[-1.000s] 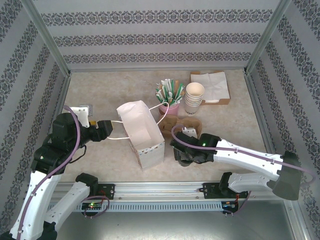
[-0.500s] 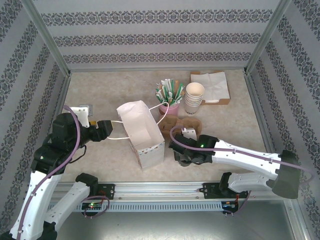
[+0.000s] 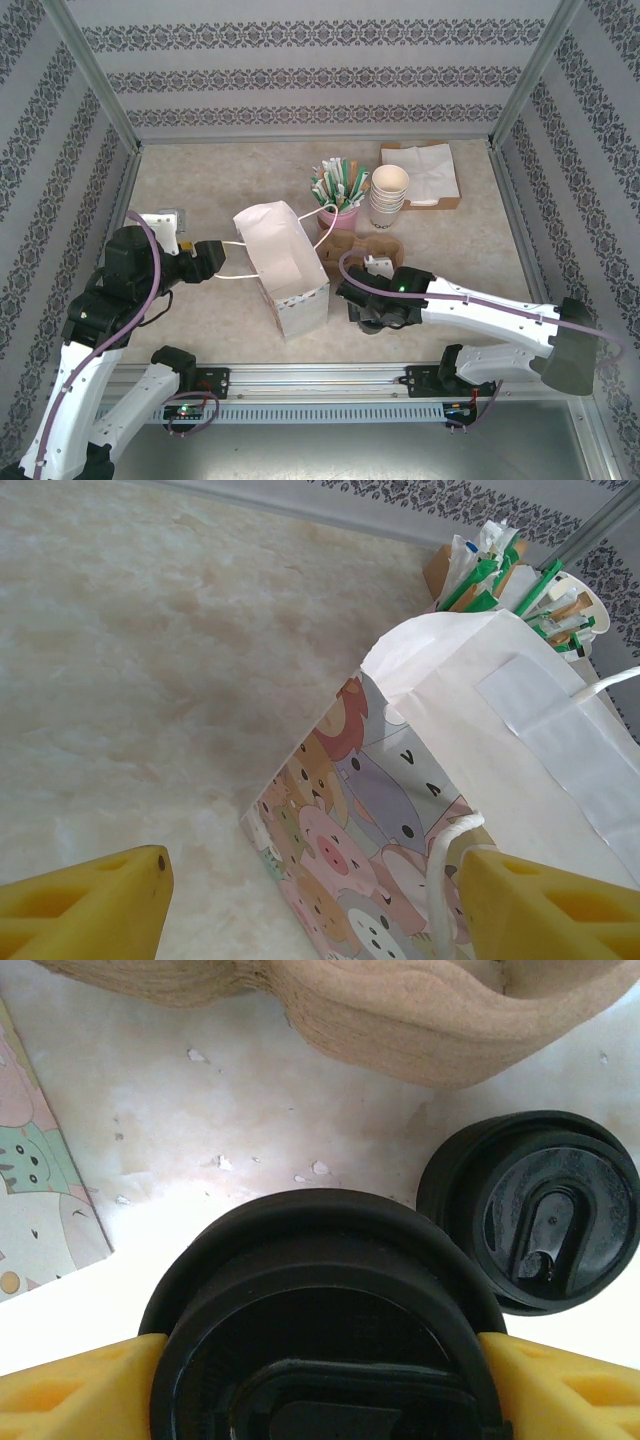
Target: Pack the takeout coffee
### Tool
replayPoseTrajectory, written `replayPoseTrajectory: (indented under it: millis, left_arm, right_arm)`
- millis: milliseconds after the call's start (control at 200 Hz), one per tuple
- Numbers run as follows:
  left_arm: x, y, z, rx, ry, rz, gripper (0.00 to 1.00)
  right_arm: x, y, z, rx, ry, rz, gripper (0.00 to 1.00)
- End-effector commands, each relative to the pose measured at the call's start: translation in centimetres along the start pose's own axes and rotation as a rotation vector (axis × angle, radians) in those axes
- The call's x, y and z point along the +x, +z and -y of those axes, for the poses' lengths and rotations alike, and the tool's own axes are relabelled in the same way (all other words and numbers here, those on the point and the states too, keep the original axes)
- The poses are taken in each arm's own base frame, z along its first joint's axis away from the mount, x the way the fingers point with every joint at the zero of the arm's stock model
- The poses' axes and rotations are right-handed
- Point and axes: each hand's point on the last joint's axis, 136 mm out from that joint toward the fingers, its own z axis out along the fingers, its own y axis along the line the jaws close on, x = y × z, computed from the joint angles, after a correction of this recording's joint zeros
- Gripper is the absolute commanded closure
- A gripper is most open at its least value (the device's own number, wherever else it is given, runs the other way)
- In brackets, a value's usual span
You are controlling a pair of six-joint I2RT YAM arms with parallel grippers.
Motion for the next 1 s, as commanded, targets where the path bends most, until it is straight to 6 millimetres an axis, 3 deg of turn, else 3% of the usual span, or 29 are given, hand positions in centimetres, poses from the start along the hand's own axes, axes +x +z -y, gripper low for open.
replayPoseTrajectory:
  millis: [0, 385, 555, 709, 774, 994]
  left_arm:
    - [-0.2, -0.4, 0.1, 0.005, -0.01, 0.013, 0.24]
    - [-0.4, -0.2, 0.2, 0.011, -0.005, 0.017, 0.24]
    - [-0.4, -0.1, 0.2, 0.01, -0.005, 0.015, 0.24]
    - [-0.3, -0.2, 0.1, 0.006, -0.006, 0.012, 0.24]
    - [-0.4, -0.5, 0.3, 0.012, -0.007, 0.014, 0.24]
    - [-1.1, -2.8, 3.0, 0.138, -0.077, 0.003, 0.27]
  right_arm:
    - [-0.2, -1.1, 0.9, 0.023, 0.002, -0.012, 0.19]
    - [-1.3, -2.3, 0.6, -0.025, 0.016, 0.009, 0.15]
    - [-1.2, -2.1, 0.7, -0.009, 0.001, -0.008, 0.27]
    - [-0.5, -1.3, 0.9, 0.015, 0.001, -0.045, 0.28]
    - [-0.4, -1.1, 0.6, 0.003, 0.007, -0.051, 0.36]
    - [-0.3, -0.5, 1.0, -0.008, 0.048, -0.067, 0.36]
